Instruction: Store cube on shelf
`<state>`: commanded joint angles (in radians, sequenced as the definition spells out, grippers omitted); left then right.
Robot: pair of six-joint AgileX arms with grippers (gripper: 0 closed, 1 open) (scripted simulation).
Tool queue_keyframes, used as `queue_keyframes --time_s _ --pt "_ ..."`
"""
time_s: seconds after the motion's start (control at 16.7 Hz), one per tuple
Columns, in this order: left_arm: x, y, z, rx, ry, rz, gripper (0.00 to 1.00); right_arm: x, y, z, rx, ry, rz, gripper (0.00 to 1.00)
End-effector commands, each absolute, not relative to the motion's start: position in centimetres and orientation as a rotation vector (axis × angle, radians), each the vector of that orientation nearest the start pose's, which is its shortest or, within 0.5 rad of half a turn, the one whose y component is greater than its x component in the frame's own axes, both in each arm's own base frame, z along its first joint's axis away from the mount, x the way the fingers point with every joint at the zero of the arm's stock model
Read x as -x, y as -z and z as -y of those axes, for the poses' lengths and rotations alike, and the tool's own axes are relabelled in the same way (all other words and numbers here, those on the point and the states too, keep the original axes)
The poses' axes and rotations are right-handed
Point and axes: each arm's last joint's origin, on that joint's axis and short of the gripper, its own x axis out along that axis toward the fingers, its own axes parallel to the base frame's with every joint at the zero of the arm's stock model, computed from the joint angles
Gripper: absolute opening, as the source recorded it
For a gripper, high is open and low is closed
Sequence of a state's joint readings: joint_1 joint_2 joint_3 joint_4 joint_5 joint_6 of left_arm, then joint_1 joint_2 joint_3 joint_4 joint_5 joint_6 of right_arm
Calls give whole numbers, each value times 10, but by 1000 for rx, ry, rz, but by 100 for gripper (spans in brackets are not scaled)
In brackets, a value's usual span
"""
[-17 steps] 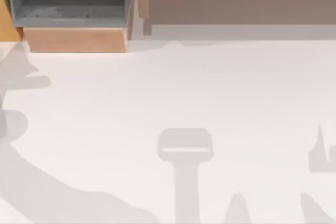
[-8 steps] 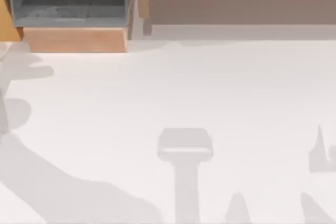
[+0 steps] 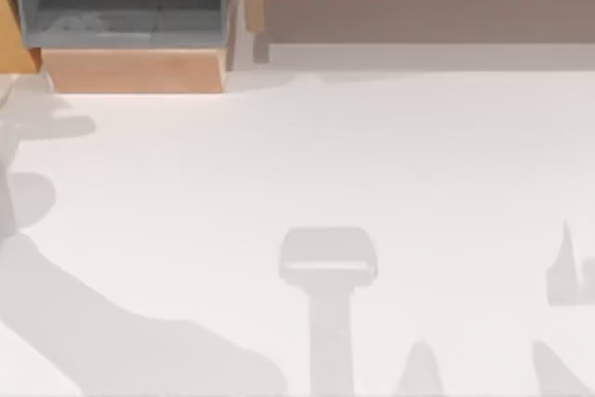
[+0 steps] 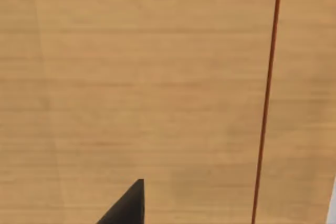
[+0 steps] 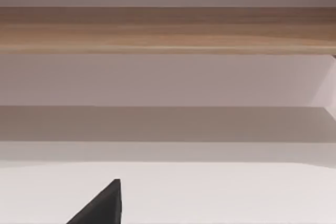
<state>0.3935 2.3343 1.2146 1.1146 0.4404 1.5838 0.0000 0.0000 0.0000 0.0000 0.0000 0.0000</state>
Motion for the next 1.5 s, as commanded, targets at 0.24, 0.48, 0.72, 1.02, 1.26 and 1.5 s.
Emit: queue_keyframes --time_s 0.24,0.48,0.72,1.02,1.26,1.5 --pt "-433 -95 -171 -1571 16 16 40 -106 -160 1 0 0 0 100" --pt "-433 -95 -171 -1571 16 16 10 -106 -160 1 0 0 0 100" --pt "-433 -95 -171 -1571 16 16 0 -106 -160 1 0 0 0 100" --pt "-433 -95 -171 -1571 16 16 0 -106 -160 1 0 0 0 100" --pt "-423 -90 -172 -1562 29 2 0 -106 -160 1 0 0 0 100" --pt "-388 -89 -173 -1553 31 -5 0 -106 -160 1 0 0 0 100"
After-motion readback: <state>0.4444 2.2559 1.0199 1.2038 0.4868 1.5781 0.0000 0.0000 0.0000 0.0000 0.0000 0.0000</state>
